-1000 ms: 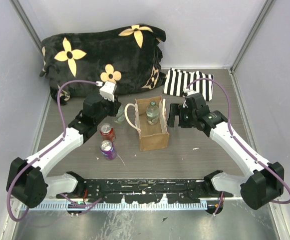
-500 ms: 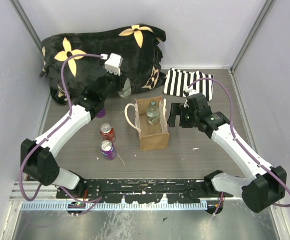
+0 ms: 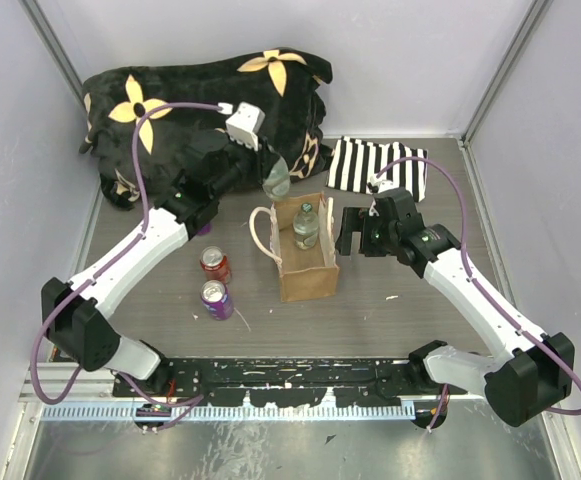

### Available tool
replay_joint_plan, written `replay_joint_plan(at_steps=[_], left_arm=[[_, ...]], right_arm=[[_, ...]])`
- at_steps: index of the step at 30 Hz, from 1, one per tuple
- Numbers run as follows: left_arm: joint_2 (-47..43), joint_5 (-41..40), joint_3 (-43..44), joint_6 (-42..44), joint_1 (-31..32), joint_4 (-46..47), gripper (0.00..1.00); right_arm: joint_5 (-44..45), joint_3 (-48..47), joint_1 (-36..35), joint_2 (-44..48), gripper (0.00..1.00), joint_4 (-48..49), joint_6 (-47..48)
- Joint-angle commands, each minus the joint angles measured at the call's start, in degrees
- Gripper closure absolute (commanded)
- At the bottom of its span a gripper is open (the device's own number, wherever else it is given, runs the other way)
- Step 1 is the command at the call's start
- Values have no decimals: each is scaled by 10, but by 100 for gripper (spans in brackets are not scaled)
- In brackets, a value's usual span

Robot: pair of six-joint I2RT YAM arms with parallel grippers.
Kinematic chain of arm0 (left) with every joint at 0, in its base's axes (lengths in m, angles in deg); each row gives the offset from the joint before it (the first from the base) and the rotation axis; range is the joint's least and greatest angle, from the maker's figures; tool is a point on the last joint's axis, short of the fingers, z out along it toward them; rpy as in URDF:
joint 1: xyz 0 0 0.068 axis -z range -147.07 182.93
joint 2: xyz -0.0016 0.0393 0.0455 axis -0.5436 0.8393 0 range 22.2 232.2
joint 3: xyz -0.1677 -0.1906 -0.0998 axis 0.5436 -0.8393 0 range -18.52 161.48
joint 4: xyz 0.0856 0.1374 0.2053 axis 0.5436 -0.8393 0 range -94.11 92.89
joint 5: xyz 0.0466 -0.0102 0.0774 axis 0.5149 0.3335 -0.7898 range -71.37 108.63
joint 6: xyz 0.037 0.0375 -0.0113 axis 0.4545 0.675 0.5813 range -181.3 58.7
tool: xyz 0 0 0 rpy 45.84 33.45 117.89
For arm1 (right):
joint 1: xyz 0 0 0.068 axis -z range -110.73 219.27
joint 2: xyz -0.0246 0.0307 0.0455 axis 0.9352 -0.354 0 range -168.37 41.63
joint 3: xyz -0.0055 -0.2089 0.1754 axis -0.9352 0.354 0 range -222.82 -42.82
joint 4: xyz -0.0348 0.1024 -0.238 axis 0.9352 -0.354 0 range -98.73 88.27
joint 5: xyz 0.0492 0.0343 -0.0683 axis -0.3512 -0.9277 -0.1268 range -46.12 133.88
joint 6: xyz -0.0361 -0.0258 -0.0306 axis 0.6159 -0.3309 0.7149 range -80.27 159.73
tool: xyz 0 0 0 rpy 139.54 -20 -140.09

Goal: Place the beverage into the canvas bag

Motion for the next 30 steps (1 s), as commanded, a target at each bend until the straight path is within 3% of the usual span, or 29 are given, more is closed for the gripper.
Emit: replay_joint_plan(at_steps=[1,13,30], left_arm=[[-61,33,-19,-25,22,47,100],[-91,66,-90,-38,54,29,100],[-49,16,-166,-48,63,103,100]], right_arm=[[0,1,4,11,0,18,-2],[-2,-1,4,10,0,19,-3],[2,-6,4,4,0,15,-2]])
